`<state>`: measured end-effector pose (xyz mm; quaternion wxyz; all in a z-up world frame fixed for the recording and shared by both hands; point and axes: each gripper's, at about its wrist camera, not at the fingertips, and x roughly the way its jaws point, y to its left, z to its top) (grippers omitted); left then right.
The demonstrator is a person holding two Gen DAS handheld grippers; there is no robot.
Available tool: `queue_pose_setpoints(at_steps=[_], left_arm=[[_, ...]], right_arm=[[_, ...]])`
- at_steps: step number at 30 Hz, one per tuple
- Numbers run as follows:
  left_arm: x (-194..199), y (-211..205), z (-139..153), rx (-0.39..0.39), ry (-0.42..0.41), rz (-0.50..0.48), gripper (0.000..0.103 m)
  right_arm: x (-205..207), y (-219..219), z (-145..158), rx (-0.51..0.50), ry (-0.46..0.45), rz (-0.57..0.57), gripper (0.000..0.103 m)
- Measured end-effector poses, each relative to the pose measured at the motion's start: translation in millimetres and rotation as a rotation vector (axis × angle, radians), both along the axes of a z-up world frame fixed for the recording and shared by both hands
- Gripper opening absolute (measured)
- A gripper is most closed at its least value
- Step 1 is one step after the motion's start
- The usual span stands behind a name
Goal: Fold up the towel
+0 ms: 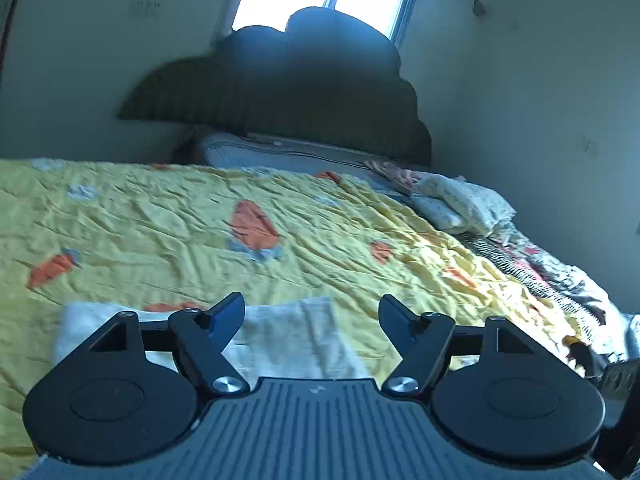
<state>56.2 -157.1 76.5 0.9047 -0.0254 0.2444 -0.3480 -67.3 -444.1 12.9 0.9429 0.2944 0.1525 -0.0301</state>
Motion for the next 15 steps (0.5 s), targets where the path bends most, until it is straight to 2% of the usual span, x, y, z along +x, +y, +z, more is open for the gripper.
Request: queue_pose_setpoints(at_steps=[4,7,10,15], left_arm=[[-17.9,54.3,-13.2,0.117,-0.107,0.115,0.077],[-24.6,89.4,-27.3,0.138,-0.083,0.151,0.077],[-31.7,123.4,-43.9,0.136,-0.031,0.113,0.077],[-48.4,144.1,-70.5,0.235,-0.031,0.032,0.077]], right_arm=[[2.0,23.0,3.4,0.032,0.022,0.156,0.056],[3.5,35.7,-1.6,0.074,0.056,0.216,0.056],[0.1,42.1,-4.2,0.067,0.111,0.188,0.056],[-0.4,38.9,-9.4,0.039,0.148,0.133,0.056]])
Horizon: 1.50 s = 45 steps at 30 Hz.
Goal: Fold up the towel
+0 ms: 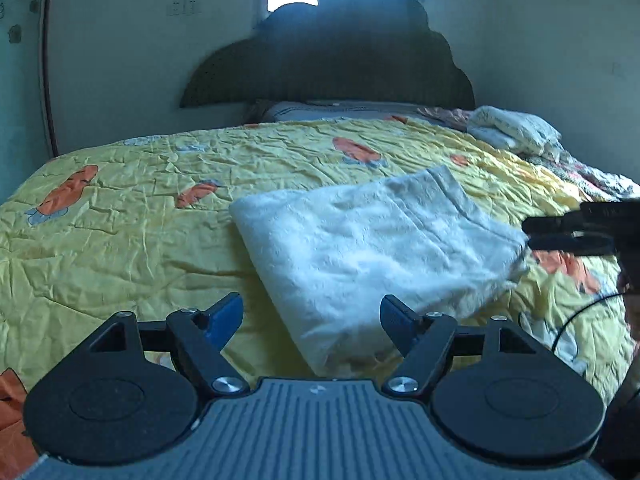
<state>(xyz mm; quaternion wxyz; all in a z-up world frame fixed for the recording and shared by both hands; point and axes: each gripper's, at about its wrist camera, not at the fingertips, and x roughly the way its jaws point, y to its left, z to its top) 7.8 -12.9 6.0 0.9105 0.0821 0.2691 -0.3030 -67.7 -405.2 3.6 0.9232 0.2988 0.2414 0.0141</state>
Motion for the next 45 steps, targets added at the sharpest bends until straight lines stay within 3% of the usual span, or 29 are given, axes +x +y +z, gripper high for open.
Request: queue_pose_setpoints(at_steps=[3,6,9,13,15,18,22,25,28,31,34,37,39,41,45], left_arm=[[-4.6,-6.1,-11.8,0.069,-0.017,-0.018,0.078],[-5.2,-13.4,-20.3,0.131,-0.028,-0.013,0.079],[-13.4,-15.5,-17.6,0.111,-0.041,-0.058,0.079],[-21.9,-40.6,-21.1,0.179,-0.115,-0.066,0.083],[-19.4,-51.8,-31.0,0.239,-0.12,-0.023,0.083],[-10.5,-53.7,-40.7,0.275,-0.107,0.089,0.085],[-0.5,-27.9,-33.5,0.18,-0.03,0.188,0.085],[6.7,-9.3,-35.3,0.177,0.034,0.282,0.084],[7.7,1.4,-32.7,0.126,0.089,0.269,0.08],[-3.0,0.5,-12.8,0.083,0.051,0.232,0.079],[-12.4,-1.8,8.4,0.033,-0.001,0.209,0.081],[-13.1,-10.2,23.5,0.007,-0.054,0.202,0.082],[-2.9,-20.5,27.8,-0.017,-0.04,0.17,0.082],[7.7,-34.0,26.7,-0.03,-0.02,0.131,0.083],[29.2,-68.7,9.0,0.077,0.012,0.192,0.082]], right_arm=[[8.7,3.6,-3.3,-0.032,0.004,-0.015,0.056],[13.6,12.4,-5.3,-0.134,0.053,-0.045,0.056],[2.3,20.3,5.2,-0.223,0.021,-0.104,0.058],[-0.8,35.1,21.2,-0.17,-0.074,0.03,0.068],[2.6,44.7,21.4,-0.132,-0.09,0.108,0.069],[15.8,58.3,14.7,-0.16,-0.057,0.13,0.069],[29.6,51.0,1.9,-0.213,0.002,0.06,0.069],[28.2,42.2,-6.2,-0.234,0.025,0.034,0.068],[24.5,39.4,-6.3,-0.224,0.026,0.017,0.069],[21.5,48.8,8.5,-0.241,-0.027,0.021,0.07],[27.3,71.1,19.1,-0.364,-0.054,0.07,0.07],[37.8,81.2,11.2,-0.434,0.008,0.094,0.07],[42.1,78.5,-1.6,-0.424,0.064,0.111,0.07],[39.1,76.9,-7.9,-0.427,0.06,0.122,0.07],[36.3,78.1,-0.8,-0.439,0.045,0.106,0.07]])
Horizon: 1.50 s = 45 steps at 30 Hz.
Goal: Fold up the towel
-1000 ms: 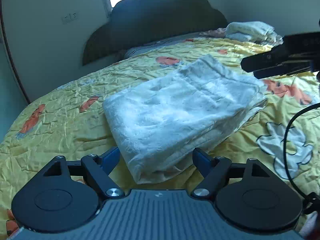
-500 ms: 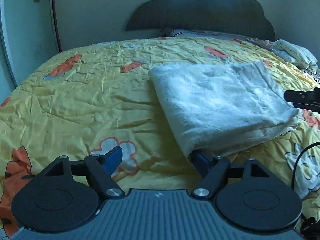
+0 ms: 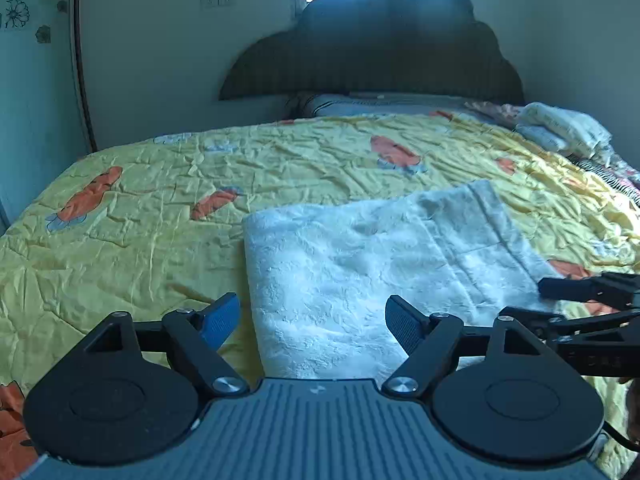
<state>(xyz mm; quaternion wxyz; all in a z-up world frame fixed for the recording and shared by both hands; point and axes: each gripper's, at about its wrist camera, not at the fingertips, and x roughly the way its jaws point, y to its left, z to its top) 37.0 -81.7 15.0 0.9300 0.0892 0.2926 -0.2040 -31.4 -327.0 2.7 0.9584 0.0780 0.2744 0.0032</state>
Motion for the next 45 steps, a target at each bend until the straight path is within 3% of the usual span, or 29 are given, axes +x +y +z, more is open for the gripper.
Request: queue_pose_setpoints(at_steps=[4,9,19,23,27,30,32,34,37,41,45], left_arm=[[9.5,-13.3,-14.0,0.018,0.057,0.049,0.083],[14.9,-19.0,-21.7,0.044,0.081,0.069,0.083],[19.0,-20.1,-24.0,0.066,0.092,0.072,0.083],[19.8,-22.6,-18.4,0.076,0.051,0.05,0.084],[34.4,-29.6,-13.6,0.081,0.03,0.055,0.084],[46.7,-33.9,-15.7,0.089,0.05,0.075,0.084],[47.7,-29.2,-13.8,0.069,0.042,0.081,0.084],[47.6,-18.9,-10.7,0.045,0.018,0.082,0.085],[59.0,2.5,-12.1,0.018,0.021,0.089,0.091],[91.1,33.8,-25.6,-0.145,0.247,-0.013,0.091],[109.2,45.4,-44.0,-0.29,0.392,-0.126,0.091]], right_arm=[[-1.5,1.2,9.2,-0.035,-0.034,-0.01,0.07],[13.0,0.0,-5.4,-0.125,0.033,-0.024,0.077],[16.5,-7.8,-2.6,-0.13,0.027,-0.023,0.077],[25.8,-21.9,8.5,-0.108,-0.005,-0.03,0.077],[55.6,-52.9,21.5,-0.034,-0.041,-0.034,0.077],[92.9,-71.8,14.7,-0.013,0.021,-0.03,0.076],[114.6,-79.7,1.5,-0.059,0.085,-0.059,0.073],[116.9,-85.5,-4.0,-0.084,0.092,-0.102,0.074],[100.6,-103.8,-3.9,0.08,0.075,-0.034,0.078],[88.7,-135.0,-24.3,0.355,0.145,0.07,0.079],[87.2,-149.5,-40.2,0.577,0.163,0.235,0.08]])
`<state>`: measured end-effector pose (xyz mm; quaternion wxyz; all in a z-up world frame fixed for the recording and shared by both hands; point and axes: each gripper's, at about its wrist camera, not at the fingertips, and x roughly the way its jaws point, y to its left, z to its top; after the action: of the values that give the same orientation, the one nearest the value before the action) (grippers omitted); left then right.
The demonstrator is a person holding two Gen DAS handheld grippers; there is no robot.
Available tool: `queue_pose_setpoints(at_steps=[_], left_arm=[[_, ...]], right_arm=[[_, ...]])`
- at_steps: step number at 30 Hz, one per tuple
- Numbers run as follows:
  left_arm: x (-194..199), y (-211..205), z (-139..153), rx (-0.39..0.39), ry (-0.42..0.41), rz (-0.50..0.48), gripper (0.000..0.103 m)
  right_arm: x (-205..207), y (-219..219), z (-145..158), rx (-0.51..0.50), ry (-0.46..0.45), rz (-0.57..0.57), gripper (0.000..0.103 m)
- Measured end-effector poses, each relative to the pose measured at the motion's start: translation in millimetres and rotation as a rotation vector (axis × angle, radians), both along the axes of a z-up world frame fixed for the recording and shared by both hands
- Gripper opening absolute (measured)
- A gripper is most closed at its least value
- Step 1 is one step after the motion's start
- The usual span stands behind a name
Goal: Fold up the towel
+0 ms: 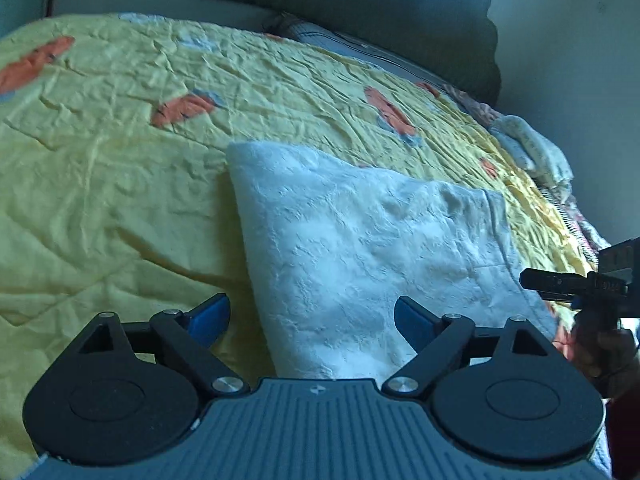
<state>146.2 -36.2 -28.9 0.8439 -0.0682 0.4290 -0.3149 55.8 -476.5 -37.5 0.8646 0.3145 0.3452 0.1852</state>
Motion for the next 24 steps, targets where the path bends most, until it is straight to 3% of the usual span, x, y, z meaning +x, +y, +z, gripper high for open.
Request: queue_pose_setpoints(at_steps=[4,7,8,9,10,11,15,18,24], left_arm=[[10.3,-0.4,-12.3,-0.105,0.026,-0.035,0.091],[12.6,-7.9,-14.0,-0.12,0.025,-0.038,0.091],[13.1,-11.4,-14.0,-0.112,0.017,-0.034,0.085],[13.1,-13.7,-13.7,-0.097,0.006,-0.024,0.074],[14.1,-15.7,-12.2,-0.068,-0.009,-0.013,0.066],[13.6,-16.3,-11.7,-0.045,-0.02,0.001,0.051],[15.6,-7.8,-9.8,-0.057,-0.023,0.046,0.028],[7.2,-6.3,-1.7,-0.057,-0.076,0.066,0.017],[-1.5,5.3,32.2,-0.048,-0.232,0.123,0.014]], right_arm=[[15.6,1.9,-7.5,0.089,-0.015,0.082,0.082],[34.5,6.5,-8.2,0.112,-0.021,0.085,0.081],[40.6,10.3,-7.5,0.098,-0.019,0.084,0.078],[44.3,13.6,-7.2,0.081,-0.015,0.079,0.074],[47.1,15.3,-7.6,0.067,-0.004,0.069,0.059],[47.4,14.4,-9.3,0.057,0.013,0.047,0.041],[39.2,15.3,-12.5,0.077,0.001,0.014,0.027],[32.1,25.6,2.6,0.034,-0.036,0.008,0.021],[47.7,48.1,51.1,0.003,-0.18,0.076,0.02]])
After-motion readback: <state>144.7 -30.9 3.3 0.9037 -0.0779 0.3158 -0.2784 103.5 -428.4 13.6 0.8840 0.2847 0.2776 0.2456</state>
